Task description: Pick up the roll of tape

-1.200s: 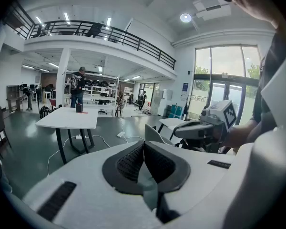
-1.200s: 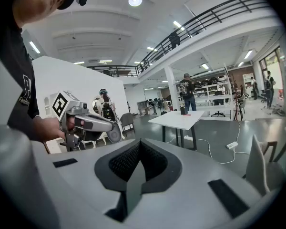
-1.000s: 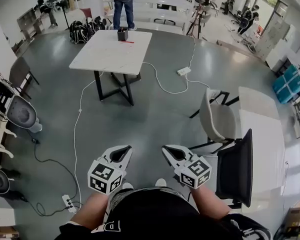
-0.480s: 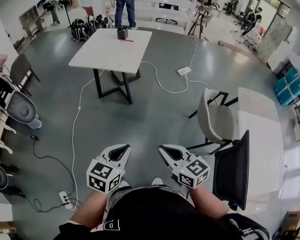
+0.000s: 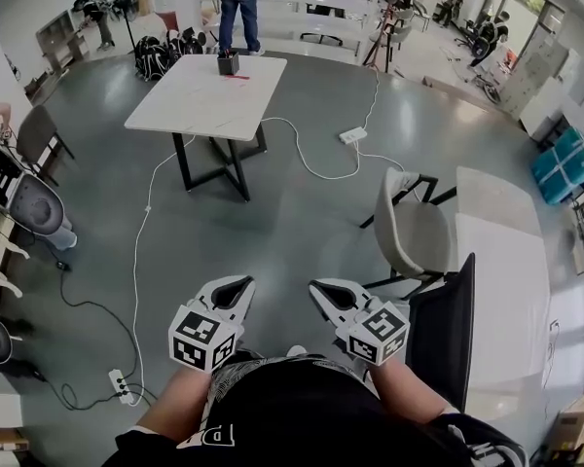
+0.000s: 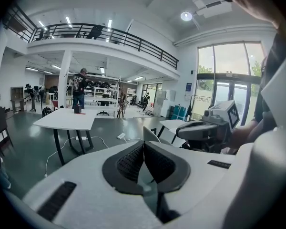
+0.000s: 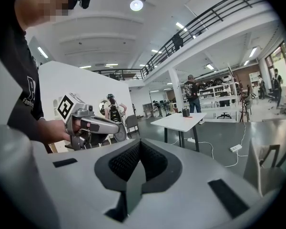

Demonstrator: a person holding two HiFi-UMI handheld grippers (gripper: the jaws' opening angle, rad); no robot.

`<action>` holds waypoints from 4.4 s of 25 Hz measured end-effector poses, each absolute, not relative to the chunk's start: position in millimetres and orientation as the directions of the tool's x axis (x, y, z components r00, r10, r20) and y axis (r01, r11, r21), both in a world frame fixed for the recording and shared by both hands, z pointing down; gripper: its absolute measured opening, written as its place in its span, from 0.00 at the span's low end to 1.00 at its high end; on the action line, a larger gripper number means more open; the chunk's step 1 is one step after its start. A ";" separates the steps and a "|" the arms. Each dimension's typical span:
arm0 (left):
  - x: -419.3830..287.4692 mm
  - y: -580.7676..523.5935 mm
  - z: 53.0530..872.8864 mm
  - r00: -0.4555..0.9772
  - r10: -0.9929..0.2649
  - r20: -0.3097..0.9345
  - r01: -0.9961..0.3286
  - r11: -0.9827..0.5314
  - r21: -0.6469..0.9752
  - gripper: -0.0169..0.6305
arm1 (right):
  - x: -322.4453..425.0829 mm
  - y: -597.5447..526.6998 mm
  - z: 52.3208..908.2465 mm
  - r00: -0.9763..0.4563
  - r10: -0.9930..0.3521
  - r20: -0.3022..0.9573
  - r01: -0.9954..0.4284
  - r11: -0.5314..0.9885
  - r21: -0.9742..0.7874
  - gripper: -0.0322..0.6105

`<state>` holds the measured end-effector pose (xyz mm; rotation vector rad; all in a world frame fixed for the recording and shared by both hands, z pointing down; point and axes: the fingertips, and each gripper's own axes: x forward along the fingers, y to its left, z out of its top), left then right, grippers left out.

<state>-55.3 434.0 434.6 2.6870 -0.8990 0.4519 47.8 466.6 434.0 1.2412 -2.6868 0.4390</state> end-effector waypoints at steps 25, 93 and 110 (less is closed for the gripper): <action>21.2 357.2 453.2 0.786 -0.461 0.413 -0.562 -0.810 0.167 0.06 | 113.9 393.4 453.7 -0.626 -0.729 0.279 -0.780 0.581 -0.233 0.06; -48.9 -162.8 476.4 0.616 -0.640 0.459 -0.773 -0.602 0.199 0.06 | 48.4 -169.4 467.3 -0.789 -0.506 0.350 -0.600 0.757 -0.258 0.06; 5.3 -275.0 497.0 0.530 -0.672 0.517 -0.827 -0.543 0.142 0.06 | 122.6 -278.8 484.2 -0.820 -0.478 0.316 -0.564 0.771 -0.297 0.06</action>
